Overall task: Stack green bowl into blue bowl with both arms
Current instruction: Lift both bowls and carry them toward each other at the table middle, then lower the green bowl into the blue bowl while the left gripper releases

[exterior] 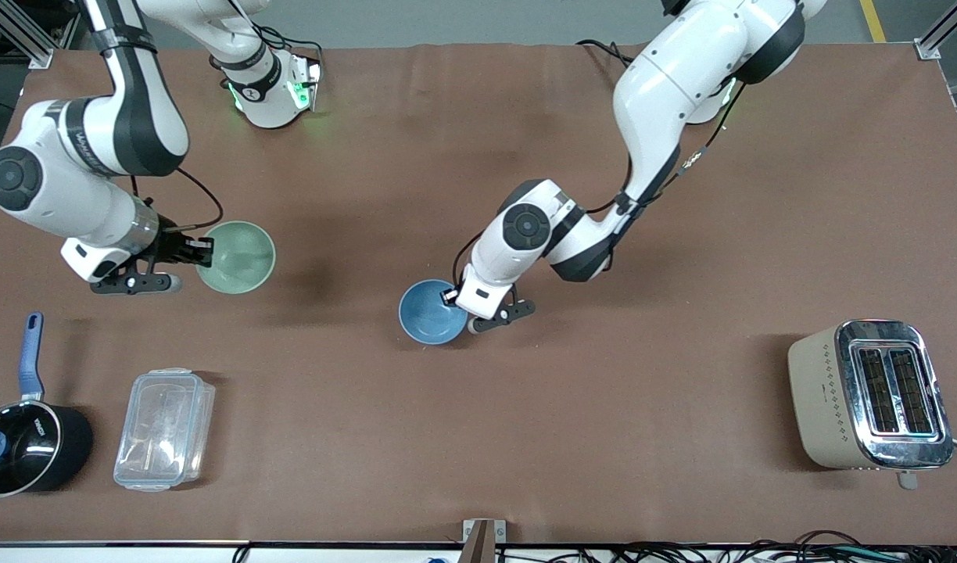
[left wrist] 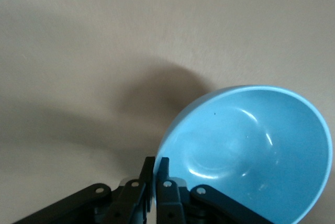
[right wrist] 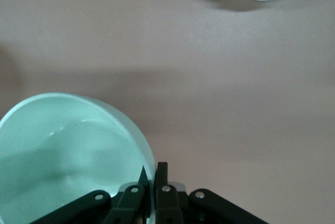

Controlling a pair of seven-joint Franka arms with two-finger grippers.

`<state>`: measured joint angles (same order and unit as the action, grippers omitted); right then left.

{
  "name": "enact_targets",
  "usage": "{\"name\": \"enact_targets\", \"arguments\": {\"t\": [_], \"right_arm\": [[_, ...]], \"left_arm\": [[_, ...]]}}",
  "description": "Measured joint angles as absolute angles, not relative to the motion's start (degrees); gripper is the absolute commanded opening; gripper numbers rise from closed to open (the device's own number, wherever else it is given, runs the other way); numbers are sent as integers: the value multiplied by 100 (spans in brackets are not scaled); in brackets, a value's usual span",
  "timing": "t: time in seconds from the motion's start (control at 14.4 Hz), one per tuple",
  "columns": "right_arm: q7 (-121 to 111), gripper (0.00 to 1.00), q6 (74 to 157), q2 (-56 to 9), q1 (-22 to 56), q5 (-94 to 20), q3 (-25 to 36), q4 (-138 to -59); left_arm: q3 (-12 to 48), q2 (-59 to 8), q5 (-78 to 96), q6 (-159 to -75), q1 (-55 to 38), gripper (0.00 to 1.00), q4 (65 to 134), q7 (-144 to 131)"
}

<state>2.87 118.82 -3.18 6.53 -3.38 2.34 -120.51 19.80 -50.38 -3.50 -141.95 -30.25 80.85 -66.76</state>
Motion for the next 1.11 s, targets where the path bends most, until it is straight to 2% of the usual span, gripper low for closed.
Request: {"name": "enact_targets", "arguments": {"t": [0.07,0.14,0.21,0.56,0.77,0.97,1.11], "right_arm": [[621,0,12029,-366,659,-340,56,-12051],[995,0,12151,-419,669,-341,-138,-12051],[1350,0,12240,-466,685,-342,-329,-12051],[2587,0,12558,-604,770,-344,-937,-12047],[3420,0,12873,-813,799,-346,-1402,-11992],[4384,0,13089,-1240,950,-345,-1791,-11656],[4860,0,13325,-1600,1177,-331,-1834,-11420]], "left_arm": [[1905,-5092,-349,-14214,-3158,37,8078,-6720],[1872,-5136,-349,-14219,-3249,84,8071,-6783],[1855,-5161,-349,-14222,-3302,100,8065,-6872],[1669,-4900,-350,-14020,-3235,100,7765,-6988],[1252,-3923,-410,-12616,-2793,100,7560,-6716],[1194,-2807,-468,-11082,-1987,100,7570,-6441],[1182,-2284,-511,-10498,-1504,100,7631,-6011]]}}
